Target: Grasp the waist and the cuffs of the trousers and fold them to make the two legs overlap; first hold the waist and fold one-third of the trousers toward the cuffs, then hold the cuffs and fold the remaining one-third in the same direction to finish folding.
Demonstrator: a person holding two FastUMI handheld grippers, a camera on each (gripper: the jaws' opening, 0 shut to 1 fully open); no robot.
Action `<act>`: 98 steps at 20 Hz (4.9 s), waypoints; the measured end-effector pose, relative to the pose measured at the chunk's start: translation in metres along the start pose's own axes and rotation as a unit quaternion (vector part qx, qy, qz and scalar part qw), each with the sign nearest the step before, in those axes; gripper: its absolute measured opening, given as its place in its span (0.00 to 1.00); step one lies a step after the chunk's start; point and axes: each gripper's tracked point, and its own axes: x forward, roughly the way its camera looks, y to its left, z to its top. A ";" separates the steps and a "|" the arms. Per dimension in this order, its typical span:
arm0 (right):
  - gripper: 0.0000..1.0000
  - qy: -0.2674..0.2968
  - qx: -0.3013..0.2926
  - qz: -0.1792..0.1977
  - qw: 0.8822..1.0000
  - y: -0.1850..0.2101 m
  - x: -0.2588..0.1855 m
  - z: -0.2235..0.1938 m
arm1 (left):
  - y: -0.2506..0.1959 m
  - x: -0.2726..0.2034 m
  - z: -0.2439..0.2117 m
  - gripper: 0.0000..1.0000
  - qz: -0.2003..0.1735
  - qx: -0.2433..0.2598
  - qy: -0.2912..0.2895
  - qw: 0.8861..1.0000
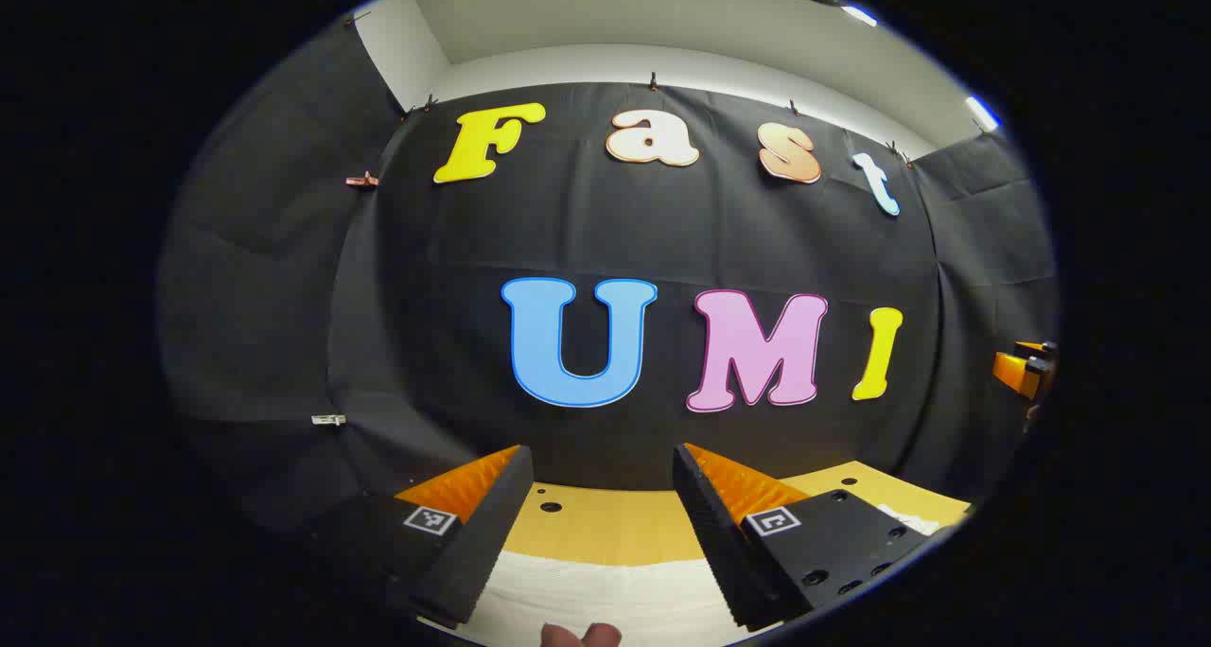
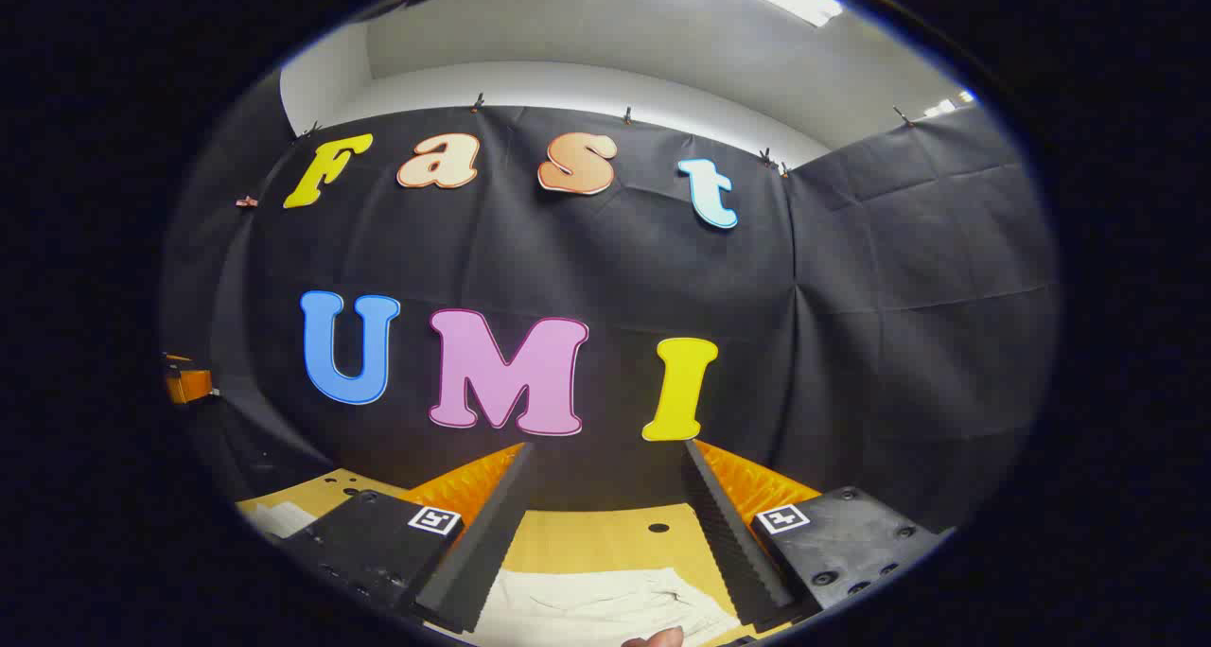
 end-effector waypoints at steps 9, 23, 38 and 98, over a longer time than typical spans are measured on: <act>0.97 0.041 -0.004 0.016 0.999 0.007 0.015 -0.032 | -0.002 0.005 -0.022 0.95 0.012 0.020 0.032 0.999; 0.97 0.069 -0.031 0.020 0.997 0.003 0.008 -0.048 | 0.046 -0.014 -0.063 0.97 -0.015 0.118 0.066 0.991; 0.98 0.127 -0.082 -0.012 0.989 -0.025 -0.039 -0.077 | 0.109 -0.093 -0.301 0.96 -0.237 0.535 0.259 0.768; 0.90 0.328 -0.553 0.379 0.666 -0.127 -0.070 -0.421 | 0.162 -0.049 -0.419 0.11 -0.249 0.619 0.418 0.617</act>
